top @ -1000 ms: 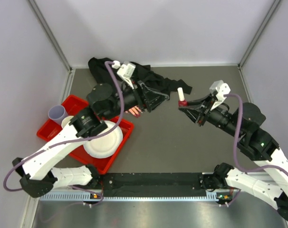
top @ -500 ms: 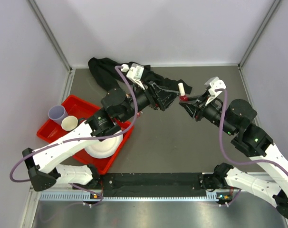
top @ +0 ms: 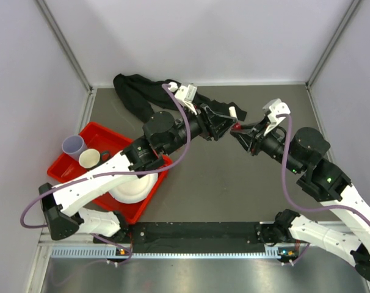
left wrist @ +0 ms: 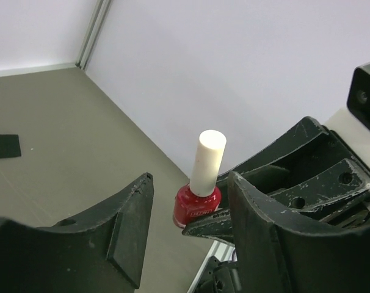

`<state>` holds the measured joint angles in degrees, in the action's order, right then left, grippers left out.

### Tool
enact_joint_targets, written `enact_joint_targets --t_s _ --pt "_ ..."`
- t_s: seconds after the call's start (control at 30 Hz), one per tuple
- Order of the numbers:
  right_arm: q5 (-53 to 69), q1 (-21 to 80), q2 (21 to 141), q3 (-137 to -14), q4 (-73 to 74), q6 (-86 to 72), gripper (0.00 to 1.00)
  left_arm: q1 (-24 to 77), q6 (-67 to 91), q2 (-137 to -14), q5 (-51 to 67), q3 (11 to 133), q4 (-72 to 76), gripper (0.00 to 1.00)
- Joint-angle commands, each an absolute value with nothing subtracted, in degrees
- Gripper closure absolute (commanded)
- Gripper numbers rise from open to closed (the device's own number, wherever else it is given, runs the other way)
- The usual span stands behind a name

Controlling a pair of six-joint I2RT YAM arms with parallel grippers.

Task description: Paint the nails

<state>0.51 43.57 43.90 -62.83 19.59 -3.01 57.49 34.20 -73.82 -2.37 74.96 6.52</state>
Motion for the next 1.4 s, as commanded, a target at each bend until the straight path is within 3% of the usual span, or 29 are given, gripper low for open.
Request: enact_joint_targets --t_s 0.0,0.2,0.43,0.47,0.57,0.8,0.97,1.07,1.13,1.23,1.27,1.37 --pt "1.6 43.3 43.1 -65.9 18.0 -3.3 1.0 57.7 33.9 -74.3 -0.7 77.5 12.0 0.44" --pt "2.4 43.3 42.5 -65.8 17.8 -4.0 1.0 57.7 33.8 -75.5 2.4 77.7 13.4 0.48" --pt "5.9 43.2 40.9 -65.7 16.6 -4.9 1.0 57.6 30.0 -74.4 12.8 75.2 16.6 0.8" --pt "8.0 43.3 40.4 -65.4 16.2 -5.0 1.0 57.5 29.5 -74.3 17.4 74.8 17.2 0.9" --pt "12.6 43.3 38.9 -64.6 14.0 -6.4 1.0 57.3 29.3 -74.7 28.9 73.5 20.4 0.99" --pt "29.2 43.3 37.4 -64.8 9.2 -11.9 1.0 57.3 40.0 -75.7 54.7 67.6 40.0 1.0" --pt "43.5 43.2 38.2 -63.9 1.2 -20.2 1.0 57.5 56.0 -78.3 64.6 65.4 60.2 1.0" --pt "43.4 43.3 38.0 -63.2 -1.9 -22.7 1.0 57.7 63.3 -78.8 65.7 65.0 67.9 1.0" --pt "42.3 43.3 37.9 -63.4 -0.2 -22.2 1.0 57.7 59.6 -77.3 64.6 65.0 60.7 0.93" --pt "39.1 43.3 37.6 -64.2 4.5 -20.1 1.0 57.6 43.3 -72.3 58.6 67.3 34.3 0.71" --pt "36.8 43.2 37.6 -65.1 6.3 -19.3 1.0 57.5 38.6 -71.1 52.9 68.4 27.8 0.55" --pt "30.6 43.3 37.6 -67.0 13.1 -15.3 1.0 57.2 24.9 -66.5 41.5 71.0 12.0 0.41"
